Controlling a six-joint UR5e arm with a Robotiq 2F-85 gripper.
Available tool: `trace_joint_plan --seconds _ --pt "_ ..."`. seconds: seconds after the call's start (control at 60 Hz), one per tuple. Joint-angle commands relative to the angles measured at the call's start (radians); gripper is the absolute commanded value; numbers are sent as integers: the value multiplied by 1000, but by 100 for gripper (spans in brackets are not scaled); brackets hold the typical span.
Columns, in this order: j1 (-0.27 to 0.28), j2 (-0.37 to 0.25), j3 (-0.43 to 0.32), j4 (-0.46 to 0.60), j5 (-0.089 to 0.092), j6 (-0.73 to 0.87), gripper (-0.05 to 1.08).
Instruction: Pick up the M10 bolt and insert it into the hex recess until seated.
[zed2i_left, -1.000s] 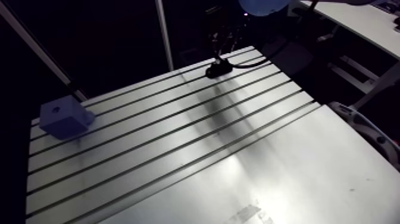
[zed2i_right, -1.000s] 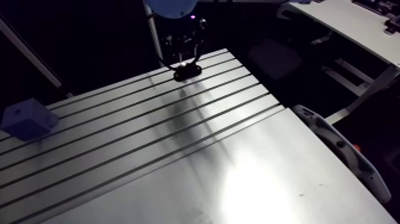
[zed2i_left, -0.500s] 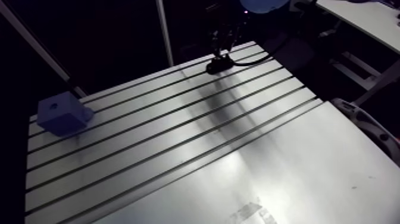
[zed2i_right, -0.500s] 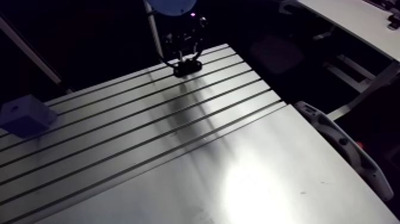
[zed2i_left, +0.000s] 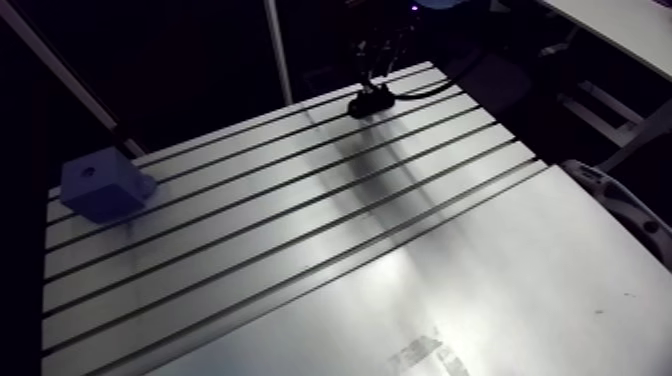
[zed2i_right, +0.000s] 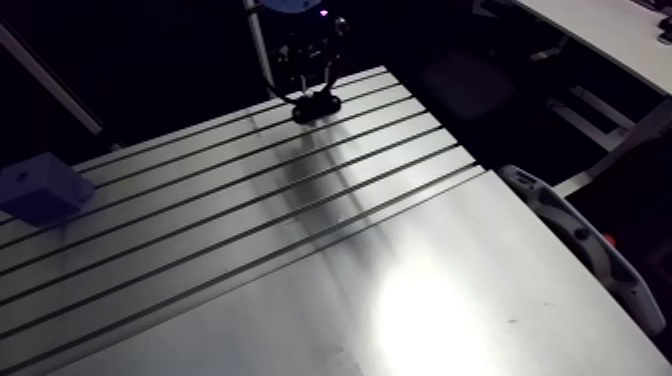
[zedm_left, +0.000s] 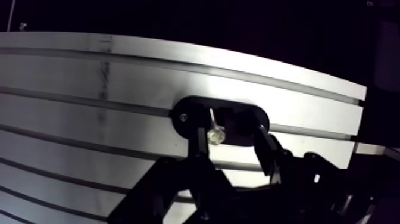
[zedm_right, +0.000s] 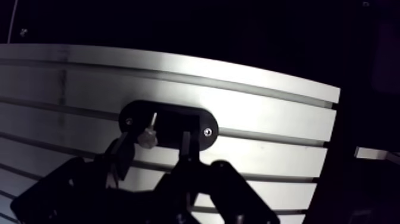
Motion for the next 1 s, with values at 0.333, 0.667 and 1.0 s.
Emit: trace_joint_plan --seconds 0.333,0.667,1.0 --pt "4 12 -1 1 0 -1 48" --pt "12 13 7 -3 -4 -1 49" --pt "18 16 7 -4 -4 1 50"
